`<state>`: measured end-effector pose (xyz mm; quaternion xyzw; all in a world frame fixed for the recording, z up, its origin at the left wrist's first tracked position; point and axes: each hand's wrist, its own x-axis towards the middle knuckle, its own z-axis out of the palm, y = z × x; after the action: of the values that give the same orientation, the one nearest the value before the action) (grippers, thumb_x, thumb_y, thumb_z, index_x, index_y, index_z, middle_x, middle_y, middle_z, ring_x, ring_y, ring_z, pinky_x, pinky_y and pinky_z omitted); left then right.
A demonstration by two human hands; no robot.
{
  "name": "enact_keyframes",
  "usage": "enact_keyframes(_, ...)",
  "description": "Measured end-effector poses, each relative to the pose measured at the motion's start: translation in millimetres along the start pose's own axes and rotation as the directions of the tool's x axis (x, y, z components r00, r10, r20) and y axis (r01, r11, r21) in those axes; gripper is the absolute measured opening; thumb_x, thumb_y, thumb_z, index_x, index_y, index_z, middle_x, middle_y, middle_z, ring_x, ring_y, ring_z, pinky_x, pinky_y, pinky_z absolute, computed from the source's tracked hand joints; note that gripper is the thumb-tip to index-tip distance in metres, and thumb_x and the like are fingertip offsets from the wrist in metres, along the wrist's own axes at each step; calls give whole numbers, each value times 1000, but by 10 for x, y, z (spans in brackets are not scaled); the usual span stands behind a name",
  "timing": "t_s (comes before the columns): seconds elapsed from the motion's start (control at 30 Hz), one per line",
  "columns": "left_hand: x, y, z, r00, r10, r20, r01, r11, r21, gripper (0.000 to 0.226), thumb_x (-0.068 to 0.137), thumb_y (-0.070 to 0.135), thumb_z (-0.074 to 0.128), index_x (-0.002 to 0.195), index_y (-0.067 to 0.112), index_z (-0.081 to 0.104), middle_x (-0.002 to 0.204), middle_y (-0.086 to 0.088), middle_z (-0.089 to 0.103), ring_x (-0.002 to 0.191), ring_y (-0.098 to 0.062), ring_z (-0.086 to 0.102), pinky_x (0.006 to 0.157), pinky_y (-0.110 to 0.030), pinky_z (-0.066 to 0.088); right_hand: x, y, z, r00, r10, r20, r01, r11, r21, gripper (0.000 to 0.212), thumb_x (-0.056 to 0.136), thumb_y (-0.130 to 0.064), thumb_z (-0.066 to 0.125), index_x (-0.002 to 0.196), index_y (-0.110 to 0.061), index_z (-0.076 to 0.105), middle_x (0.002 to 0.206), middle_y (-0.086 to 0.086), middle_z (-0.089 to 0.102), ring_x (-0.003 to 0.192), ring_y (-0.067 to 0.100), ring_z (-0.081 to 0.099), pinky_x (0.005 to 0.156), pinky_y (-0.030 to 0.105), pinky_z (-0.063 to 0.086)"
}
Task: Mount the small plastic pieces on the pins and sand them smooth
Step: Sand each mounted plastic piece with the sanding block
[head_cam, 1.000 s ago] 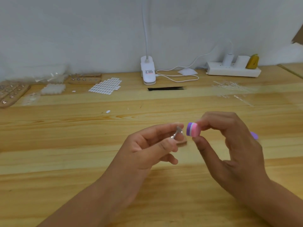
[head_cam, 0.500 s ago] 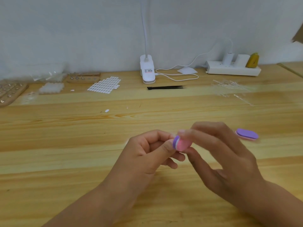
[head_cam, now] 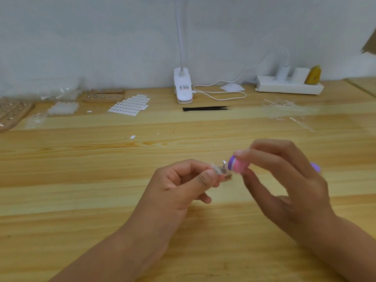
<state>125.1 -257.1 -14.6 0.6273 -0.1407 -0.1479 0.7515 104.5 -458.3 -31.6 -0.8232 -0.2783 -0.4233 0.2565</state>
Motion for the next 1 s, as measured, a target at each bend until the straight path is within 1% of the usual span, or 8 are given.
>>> enact_keyframes(0.13, -21, 18, 38, 999, 19, 37, -20, 1000, 11, 11, 82, 22, 70, 80, 13, 77, 82, 0, 72, 71, -7, 62, 63, -20, 51, -43, -100, 29, 991, -121, 63, 120, 993, 24, 40, 89, 8, 65, 123, -13, 64, 110, 8, 60, 99, 17, 61, 90, 24, 48)
enact_keyframes(0.27, -17, 34, 15, 1000, 6, -4, -6, 1000, 6, 12, 79, 24, 76, 77, 13, 77, 76, -1, 71, 72, -8, 61, 62, -22, 51, 7, 16, -25, 999, -26, 25, 27, 1000, -5, 34, 91, 4, 65, 118, -16, 65, 105, 10, 62, 95, 18, 63, 84, 31, 51)
enact_keyframes(0.37, -17, 34, 30, 1000, 9, 15, -9, 1000, 17, 15, 78, 25, 73, 77, 10, 76, 75, 2, 70, 68, -7, 60, 62, -20, 49, -35, -116, 27, 997, -80, 21, 78, 994, 71, 35, 93, 1, 64, 124, -16, 64, 109, 6, 59, 92, 14, 61, 83, 22, 48)
enact_keyframes(0.43, -21, 36, 47, 999, 13, 39, -13, 1000, 9, 10, 81, 20, 76, 76, 12, 76, 75, 2, 69, 67, -7, 59, 61, -19, 49, -62, -112, 40, 989, -133, 61, 131, 991, 24, 40, 89, 6, 65, 125, -13, 62, 109, 7, 59, 96, 15, 61, 87, 23, 48)
enact_keyframes(0.57, -23, 52, 12, 998, 29, 50, -29, 1000, -5, 14, 81, 22, 68, 77, 12, 76, 77, -2, 71, 71, -9, 60, 62, -21, 50, -1, 16, -2, 998, -55, -17, 55, 998, -24, 31, 92, 3, 63, 118, -13, 66, 104, 9, 61, 97, 15, 61, 88, 25, 49)
enact_keyframes(0.7, -14, 53, 31, 995, 40, 86, -42, 999, 27, 12, 81, 20, 66, 76, 17, 77, 72, 4, 69, 68, -8, 60, 62, -19, 49, -63, -135, 63, 992, -125, -13, 125, 992, 28, 40, 91, 2, 63, 129, -11, 58, 111, 5, 60, 104, 12, 60, 95, 19, 44)
enact_keyframes(0.87, 0, 52, -16, 995, 41, 92, -45, 998, 35, 14, 84, 20, 64, 78, 13, 74, 77, -7, 71, 66, -14, 64, 61, -22, 50, 1, 19, -16, 997, 67, -44, -69, 996, -50, 36, 94, -9, 58, 129, -14, 52, 112, -4, 58, 114, -7, 50, 102, 8, 34)
enact_keyframes(1.0, -6, 12, 5, 990, 75, 118, -85, 993, 87, 14, 87, 20, 63, 83, 11, 73, 72, -5, 72, 64, -16, 67, 61, -22, 48, -28, -146, 31, 996, -82, -27, 82, 996, 26, 27, 96, -5, 61, 121, -14, 59, 113, -4, 58, 110, 4, 59, 97, 15, 41)
